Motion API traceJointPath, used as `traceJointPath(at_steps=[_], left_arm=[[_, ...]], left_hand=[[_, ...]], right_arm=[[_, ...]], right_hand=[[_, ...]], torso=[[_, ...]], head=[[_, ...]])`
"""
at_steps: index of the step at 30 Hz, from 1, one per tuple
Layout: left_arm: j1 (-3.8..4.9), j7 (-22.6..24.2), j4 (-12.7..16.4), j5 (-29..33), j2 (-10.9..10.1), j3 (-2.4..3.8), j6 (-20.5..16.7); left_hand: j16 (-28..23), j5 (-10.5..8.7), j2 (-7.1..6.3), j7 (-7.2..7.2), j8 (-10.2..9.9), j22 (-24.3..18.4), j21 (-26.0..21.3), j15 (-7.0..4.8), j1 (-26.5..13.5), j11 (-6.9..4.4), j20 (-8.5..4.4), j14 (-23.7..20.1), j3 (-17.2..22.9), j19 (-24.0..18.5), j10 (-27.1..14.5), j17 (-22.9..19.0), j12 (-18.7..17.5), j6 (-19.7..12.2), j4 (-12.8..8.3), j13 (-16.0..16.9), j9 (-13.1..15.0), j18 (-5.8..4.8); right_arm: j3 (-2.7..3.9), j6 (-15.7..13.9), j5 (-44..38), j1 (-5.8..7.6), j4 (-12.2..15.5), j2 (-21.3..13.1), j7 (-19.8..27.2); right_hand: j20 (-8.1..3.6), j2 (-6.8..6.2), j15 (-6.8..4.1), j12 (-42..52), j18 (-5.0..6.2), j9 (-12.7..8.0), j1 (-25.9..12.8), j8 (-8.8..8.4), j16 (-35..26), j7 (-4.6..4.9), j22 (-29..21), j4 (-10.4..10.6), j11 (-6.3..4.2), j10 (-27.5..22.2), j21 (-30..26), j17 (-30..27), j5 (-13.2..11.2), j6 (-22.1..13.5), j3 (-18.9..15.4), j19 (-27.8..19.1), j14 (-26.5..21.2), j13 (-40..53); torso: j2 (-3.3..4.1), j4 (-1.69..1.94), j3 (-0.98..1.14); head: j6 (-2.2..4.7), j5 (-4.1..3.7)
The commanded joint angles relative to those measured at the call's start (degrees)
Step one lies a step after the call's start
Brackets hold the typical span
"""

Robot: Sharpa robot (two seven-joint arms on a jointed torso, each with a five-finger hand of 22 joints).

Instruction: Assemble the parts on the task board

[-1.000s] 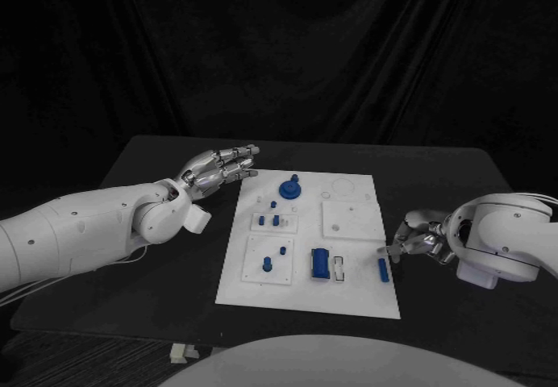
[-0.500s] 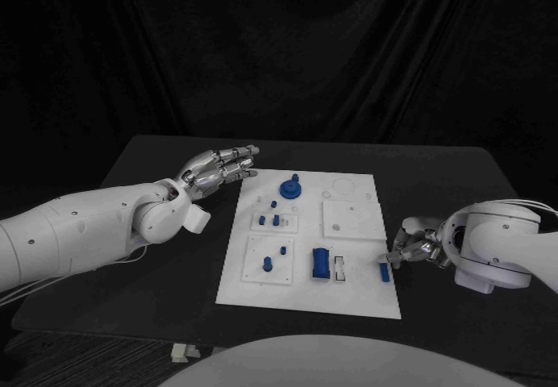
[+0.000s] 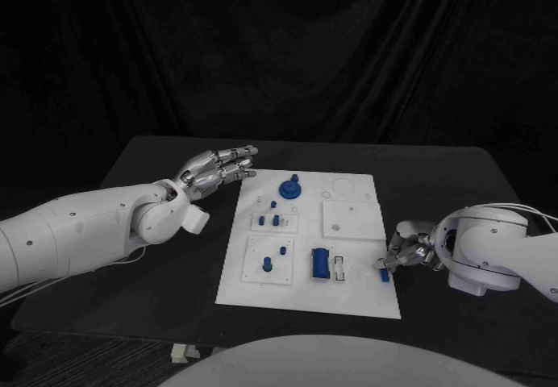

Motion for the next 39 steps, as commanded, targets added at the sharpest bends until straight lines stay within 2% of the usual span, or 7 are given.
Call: traceJointPath(at_steps=[1, 6, 13, 20, 27, 32, 39], left_arm=[[-0.08, 0.4, 0.1, 0.4, 0.1, 0.05, 0.6], [-0.09, 0.2, 0.1, 0.4, 0.1, 0.05, 0.7], [-0.12, 0.0, 0.1, 0.4, 0.1, 0.05, 0.7], [-0.15, 0.0, 0.2, 0.4, 0.0, 0.05, 0.8], [-0.18, -0.1, 0.2, 0.4, -0.1, 0.05, 0.8], [-0.19, -0.1, 0.3, 0.4, -0.2, 0.05, 0.8], [-0.19, -0.2, 0.3, 0.4, -0.1, 0.05, 0.8]], left_hand=[[0.3, 0.21, 0.24, 0.07, 0.3, -0.1, -0.3, 0.33, 0.1, 0.31, -0.07, -0.2, 0.3, 0.4, 0.0, 0.0, -0.1, 0.1, 0.1, 0.0, 0.0, -0.66], [0.3, 0.21, 0.24, 0.07, 0.3, -0.1, -0.3, 0.33, 0.1, 0.31, -0.07, -0.2, 0.3, 0.4, 0.0, 0.0, -0.1, 0.1, 0.1, 0.0, 0.0, -0.66], [0.3, 0.28, 0.24, 0.09, 0.2, -0.1, -0.3, 0.35, 0.1, 0.34, -0.07, -0.2, 0.5, 0.4, 0.0, 0.0, -0.1, 0.0, 0.0, 0.0, 0.0, -0.68], [0.3, 0.32, 0.26, 0.11, 0.2, -0.1, -0.3, 0.38, 0.1, 0.37, -0.07, -0.1, 0.6, 0.4, 0.0, 0.0, -0.1, -0.1, -0.1, 0.0, 0.0, -0.7], [0.3, 0.38, 0.31, 0.13, 0.2, -0.2, -0.3, 0.39, 0.1, 0.4, -0.07, -0.2, 0.8, 0.4, -0.1, 0.0, -0.2, -0.2, -0.1, 0.0, 0.0, -0.73], [0.3, 0.38, 0.31, 0.13, 0.2, -0.2, -0.3, 0.39, 0.1, 0.4, -0.07, -0.2, 0.8, 0.4, -0.1, 0.0, -0.2, -0.2, -0.1, 0.0, 0.0, -0.73], [0.3, 0.42, 0.34, 0.14, 0.2, -0.2, -0.3, 0.4, 0.1, 0.43, -0.07, -0.2, 0.9, 0.4, 0.0, 0.0, -0.1, -0.2, -0.2, 0.0, 0.0, -0.75]], right_arm=[[0.01, 0.2, -0.6, -0.4, -0.2, 0.2, -1.1], [0.01, 0.1, -0.6, -0.81, -0.6, 0.7, -1.2], [0.01, -1.0, -0.6, -1.24, -0.7, 0.8, -1.3], [0.01, -4.5, -0.6, -1.35, 0.1, 0.2, -0.3], [0.03, -9.3, 1.6, -0.97, 3.3, -1.6, 1.8], [0.05, -11.1, 6.8, 0.8, 5.5, -2.6, 2.7], [0.05, -11.9, 12.7, 2.7, 7.6, -3.1, 3.3]], right_hand=[[-0.34, 0.06, -0.56, 0.1, 0.19, -0.5, 2.9, -0.61, -0.3, -0.47, 11.2, -2.0, -0.61, 6.1, -0.4, 11.0, -0.8, -0.4, 1.2, 0.8, 5.1, 15.1], [-0.36, -0.26, -0.54, 0.1, 0.24, -1.7, 5.8, -1.6, -0.5, -0.36, 11.2, -4.2, -0.53, 6.1, -0.7, 10.6, 1.8, -0.8, 3.1, 0.7, 5.1, 15.1], [-0.35, -0.72, -0.51, 0.1, 0.3, -3.6, 10.6, -2.75, -0.6, -0.03, 11.1, -8.7, -0.28, 6.1, -1.0, 10.2, 9.2, -1.0, 7.8, 0.6, 5.0, 15.1], [0.18, -1.71, 0.21, 0.1, 0.27, -4.6, 9.8, -2.91, -0.6, 1.03, 11.1, -11.1, 0.59, 6.1, -1.1, 10.2, 15.1, -1.4, 12.0, 0.6, 5.0, 15.1], [0.73, -3.0, 0.77, 0.1, 0.25, -6.8, 7.6, -3.6, -0.6, 1.69, 11.2, -13.1, 1.18, 6.1, -0.9, 10.2, 16.1, -1.1, 17.7, 0.7, 5.0, 15.1], [0.81, -3.54, 0.83, 0.1, 0.23, -7.3, 6.7, -3.57, -0.6, 1.7, 11.2, -13.6, 1.17, 6.1, -0.7, 10.2, 16.3, -0.8, 19.2, 0.7, 5.0, 15.1], [0.85, -3.75, 0.85, 0.1, 0.19, -7.5, 6.1, -3.46, -0.5, 1.65, 11.3, -13.8, 1.14, 6.1, -0.5, 10.2, 16.2, -0.6, 19.9, 0.8, 5.0, 15.1]], torso=[[-0.04, -0.1, -0.09], [-0.01, -0.11, -0.06], [0.02, -0.09, -0.04], [0.0, -0.11, -0.05], [-0.01, -0.14, -0.04], [0.04, -0.12, -0.04], [0.04, 0.03, -0.05]], head=[[0.0, 0.15], [0.0, 0.17], [0.0, 0.18], [0.0, 0.19], [0.0, 0.34], [0.0, 0.41], [0.0, 0.18]])
